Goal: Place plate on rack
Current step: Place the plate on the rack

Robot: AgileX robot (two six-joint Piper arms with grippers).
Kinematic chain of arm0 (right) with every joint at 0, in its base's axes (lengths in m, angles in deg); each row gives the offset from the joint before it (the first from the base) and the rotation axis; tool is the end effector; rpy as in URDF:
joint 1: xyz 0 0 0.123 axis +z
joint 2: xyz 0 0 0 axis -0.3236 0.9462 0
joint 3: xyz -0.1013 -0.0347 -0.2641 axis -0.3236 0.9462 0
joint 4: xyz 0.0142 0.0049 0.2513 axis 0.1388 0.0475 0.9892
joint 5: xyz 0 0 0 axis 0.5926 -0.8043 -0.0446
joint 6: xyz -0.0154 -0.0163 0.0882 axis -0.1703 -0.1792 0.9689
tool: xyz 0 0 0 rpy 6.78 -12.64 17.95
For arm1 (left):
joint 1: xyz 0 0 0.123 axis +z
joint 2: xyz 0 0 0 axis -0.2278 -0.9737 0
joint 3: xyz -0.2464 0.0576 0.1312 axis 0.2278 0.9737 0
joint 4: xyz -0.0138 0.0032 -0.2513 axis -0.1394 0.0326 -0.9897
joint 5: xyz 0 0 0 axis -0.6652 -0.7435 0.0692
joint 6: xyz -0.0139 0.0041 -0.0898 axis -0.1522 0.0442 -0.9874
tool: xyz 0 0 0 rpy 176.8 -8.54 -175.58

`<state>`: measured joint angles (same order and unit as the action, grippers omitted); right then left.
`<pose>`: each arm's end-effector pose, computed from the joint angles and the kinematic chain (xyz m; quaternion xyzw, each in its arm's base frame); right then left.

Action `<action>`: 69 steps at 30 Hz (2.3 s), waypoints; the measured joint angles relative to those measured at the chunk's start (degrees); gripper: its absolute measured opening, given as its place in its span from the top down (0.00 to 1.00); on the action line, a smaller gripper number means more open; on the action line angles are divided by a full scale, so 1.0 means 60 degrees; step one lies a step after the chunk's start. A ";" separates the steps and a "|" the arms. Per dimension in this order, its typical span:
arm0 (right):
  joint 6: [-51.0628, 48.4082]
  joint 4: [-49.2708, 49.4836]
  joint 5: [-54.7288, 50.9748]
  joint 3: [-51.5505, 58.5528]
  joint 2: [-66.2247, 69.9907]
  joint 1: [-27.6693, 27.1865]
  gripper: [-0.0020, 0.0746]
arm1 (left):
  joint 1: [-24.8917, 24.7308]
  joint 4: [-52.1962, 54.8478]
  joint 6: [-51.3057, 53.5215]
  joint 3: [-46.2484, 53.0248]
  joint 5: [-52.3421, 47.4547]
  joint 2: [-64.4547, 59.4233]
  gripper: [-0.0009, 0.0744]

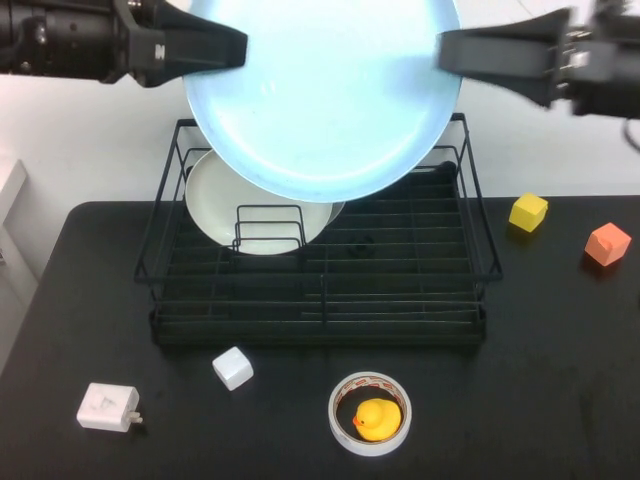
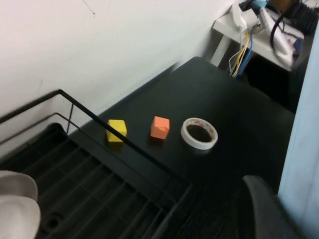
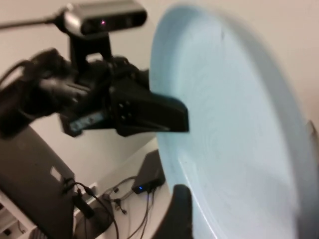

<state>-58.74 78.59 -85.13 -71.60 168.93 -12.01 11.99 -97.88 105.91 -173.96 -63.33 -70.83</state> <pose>0.3317 0.1212 0.3531 -0.2365 0.6774 0.5336 0.4477 0.3288 -0.0834 0.4224 0.3143 0.7374 -0.3800 0.4616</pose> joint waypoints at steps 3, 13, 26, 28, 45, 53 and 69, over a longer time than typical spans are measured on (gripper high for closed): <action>0.0070 0.0000 -0.0630 -0.0064 -0.0019 -0.0719 0.10 | 0.0000 0.0024 0.0101 -0.0133 0.0149 -0.0019 0.88; 0.2474 -0.5090 -0.0923 -0.0064 -0.0649 -0.2210 0.39 | -0.1074 0.2281 0.2874 -0.0700 0.2785 -0.0102 0.88; 0.1915 -0.6426 -0.1063 0.0055 -0.1019 -0.2093 0.97 | -0.2218 0.6309 0.3823 -0.0724 0.5162 -0.1939 0.88; 0.1725 -0.6580 -0.1063 0.0240 -0.1019 -0.2093 0.97 | -0.2218 0.6251 0.3782 -0.0724 0.5822 -0.2242 0.88; 0.0904 -0.6929 -0.1045 0.1541 -0.1019 -0.2093 0.97 | -0.2218 0.6253 0.3805 -0.0642 0.6591 -0.3068 0.88; 0.0840 -0.6844 -0.1030 0.1541 -0.1019 -0.2093 0.97 | -0.2218 0.6253 0.4068 -0.0642 0.6819 -0.3260 0.88; 0.0659 -0.6296 -0.1010 0.1550 -0.1019 -0.2093 0.97 | -0.2200 0.6521 0.3495 -0.0642 0.7011 -0.4045 0.73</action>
<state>-54.79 40.81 -91.19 -62.29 162.82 -24.57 -1.21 -58.75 126.89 -177.82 -21.27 -95.09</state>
